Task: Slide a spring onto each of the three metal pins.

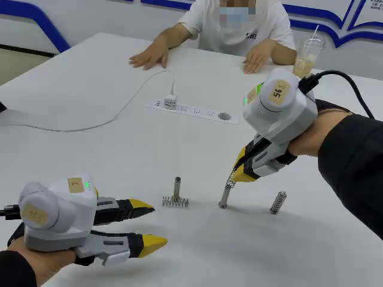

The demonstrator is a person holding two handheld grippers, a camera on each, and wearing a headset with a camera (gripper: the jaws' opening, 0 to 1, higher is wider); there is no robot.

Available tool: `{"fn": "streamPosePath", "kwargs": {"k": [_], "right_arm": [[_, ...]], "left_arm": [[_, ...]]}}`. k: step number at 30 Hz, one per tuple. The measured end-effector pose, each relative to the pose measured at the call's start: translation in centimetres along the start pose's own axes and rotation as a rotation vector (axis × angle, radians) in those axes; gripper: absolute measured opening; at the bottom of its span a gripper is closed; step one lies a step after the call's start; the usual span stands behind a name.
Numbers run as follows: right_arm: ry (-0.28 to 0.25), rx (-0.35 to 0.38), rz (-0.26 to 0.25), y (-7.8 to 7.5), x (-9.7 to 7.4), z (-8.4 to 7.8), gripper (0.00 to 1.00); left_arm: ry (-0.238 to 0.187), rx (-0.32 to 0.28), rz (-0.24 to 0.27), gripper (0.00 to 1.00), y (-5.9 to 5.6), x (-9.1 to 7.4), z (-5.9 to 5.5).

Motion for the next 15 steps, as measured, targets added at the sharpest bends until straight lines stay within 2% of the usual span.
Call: {"fn": "streamPosePath", "kwargs": {"k": [15], "right_arm": [[0.036,0.004,0.022,0.05,1.05,-0.64,0.12]], "left_arm": [[0.003,-0.004,0.007,0.39,0.12,-0.13,-0.21]]}}
Point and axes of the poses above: the centre of the closed fingertips' face, and the gripper's own axes: x roughly forward along the fingers, y roughly to its left, z roughly out of its top, the point moved 2 cm from there along -x, roughly backward along the fingers, and after that the axes turned 14 degrees about -y, right-handed, at the moved point
